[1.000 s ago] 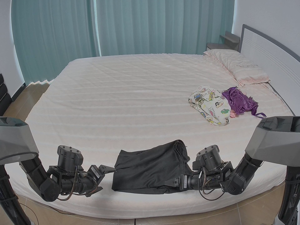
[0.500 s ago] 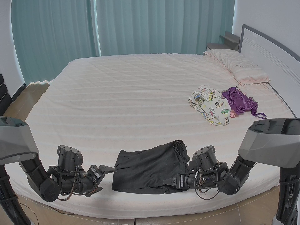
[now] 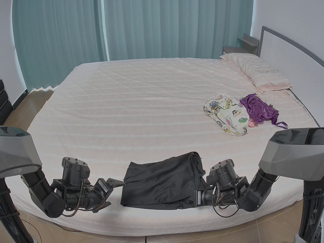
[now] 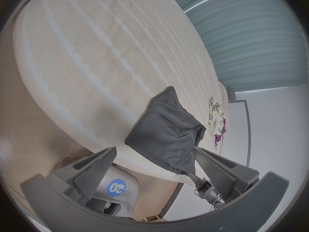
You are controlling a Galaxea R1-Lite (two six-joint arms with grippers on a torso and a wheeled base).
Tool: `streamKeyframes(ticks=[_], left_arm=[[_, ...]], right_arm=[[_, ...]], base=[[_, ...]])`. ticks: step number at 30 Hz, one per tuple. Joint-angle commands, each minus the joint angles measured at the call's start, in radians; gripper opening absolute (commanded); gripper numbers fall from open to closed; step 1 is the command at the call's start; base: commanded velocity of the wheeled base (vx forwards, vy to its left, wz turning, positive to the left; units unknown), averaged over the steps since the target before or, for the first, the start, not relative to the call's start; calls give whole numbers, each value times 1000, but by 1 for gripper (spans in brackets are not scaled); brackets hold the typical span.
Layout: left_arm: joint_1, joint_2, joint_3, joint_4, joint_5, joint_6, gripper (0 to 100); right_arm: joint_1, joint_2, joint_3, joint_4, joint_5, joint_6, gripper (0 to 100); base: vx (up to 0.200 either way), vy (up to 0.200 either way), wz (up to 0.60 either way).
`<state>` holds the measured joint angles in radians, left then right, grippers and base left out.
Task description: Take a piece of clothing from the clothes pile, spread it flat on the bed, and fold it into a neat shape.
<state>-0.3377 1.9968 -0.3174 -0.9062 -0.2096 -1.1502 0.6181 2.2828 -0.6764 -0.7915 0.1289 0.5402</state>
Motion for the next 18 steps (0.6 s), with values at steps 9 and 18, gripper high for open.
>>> streamKeyframes(ticks=[9, 18], left_arm=[[0, 2, 0, 0, 1, 0, 100], [0, 0, 0, 0, 1, 0, 100]], right_arm=[[-84, -82, 139, 0, 1, -128, 0], [-86, -72, 146, 3, 1, -143, 0]], base=[[0, 0, 0], [0, 0, 0]])
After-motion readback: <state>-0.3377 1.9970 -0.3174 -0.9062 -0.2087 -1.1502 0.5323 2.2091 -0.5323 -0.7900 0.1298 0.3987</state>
